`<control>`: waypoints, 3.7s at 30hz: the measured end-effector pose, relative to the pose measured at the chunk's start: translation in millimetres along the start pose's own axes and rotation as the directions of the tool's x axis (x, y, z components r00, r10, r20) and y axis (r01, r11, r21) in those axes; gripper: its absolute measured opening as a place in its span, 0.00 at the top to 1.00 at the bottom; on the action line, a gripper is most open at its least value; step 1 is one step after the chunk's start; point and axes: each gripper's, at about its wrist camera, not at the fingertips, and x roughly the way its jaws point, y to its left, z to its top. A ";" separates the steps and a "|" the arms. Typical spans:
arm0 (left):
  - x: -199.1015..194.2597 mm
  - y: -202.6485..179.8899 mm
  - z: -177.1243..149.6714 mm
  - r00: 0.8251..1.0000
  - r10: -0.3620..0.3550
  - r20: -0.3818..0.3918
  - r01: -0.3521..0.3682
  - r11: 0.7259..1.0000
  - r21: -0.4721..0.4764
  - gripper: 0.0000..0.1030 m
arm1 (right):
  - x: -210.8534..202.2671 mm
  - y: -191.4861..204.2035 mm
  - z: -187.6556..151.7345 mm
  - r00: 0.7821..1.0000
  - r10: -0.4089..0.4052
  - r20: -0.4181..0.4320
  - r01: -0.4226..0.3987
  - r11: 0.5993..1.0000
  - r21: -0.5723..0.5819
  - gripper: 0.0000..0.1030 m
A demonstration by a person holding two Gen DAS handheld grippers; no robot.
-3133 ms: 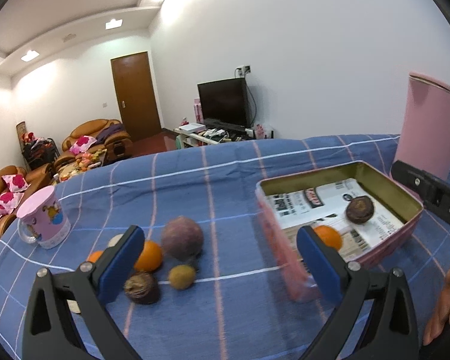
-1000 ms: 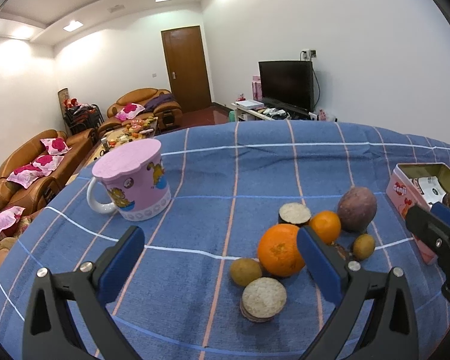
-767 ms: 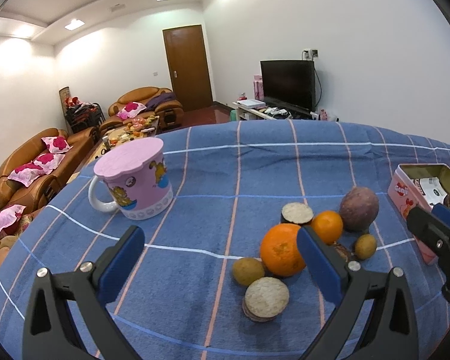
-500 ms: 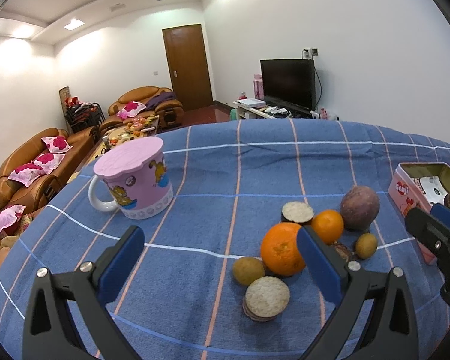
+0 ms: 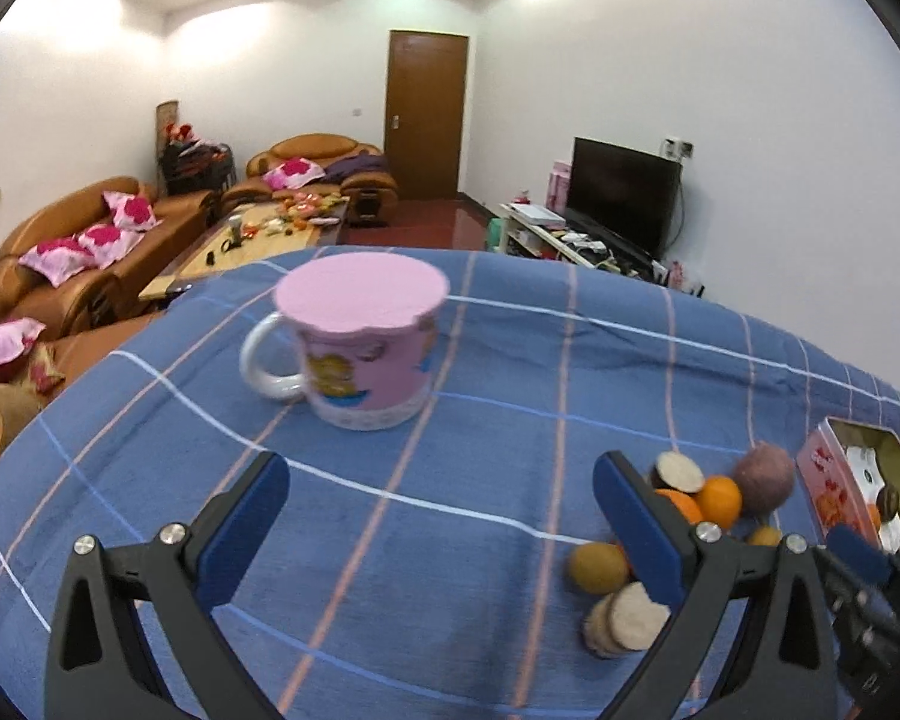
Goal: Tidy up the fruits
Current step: 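Grasp a second mangosteen with the right tool while the left tool grasps a taro slice, then lower the mangosteen into the tin box with the right tool while the left tool releases the taro slice there, then withdraw both open tools from the tin box toward the remaining fruits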
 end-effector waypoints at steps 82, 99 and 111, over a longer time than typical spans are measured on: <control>-20.2 -304.4 -62.8 0.918 -0.374 -0.131 0.395 0.833 0.388 0.66 | -41.4 -217.8 18.6 0.931 -0.365 -0.013 0.365 0.929 0.054 0.63; -27.2 -307.1 -61.9 0.938 -0.337 -0.078 0.339 0.851 0.401 0.40 | -32.1 -208.9 17.8 0.952 -0.304 -0.033 0.305 0.952 0.035 0.54; -49.5 -263.0 -43.6 0.956 -0.256 0.142 0.201 0.927 0.316 0.00 | -69.9 -189.3 21.2 0.894 -0.406 0.189 0.404 0.913 0.052 0.22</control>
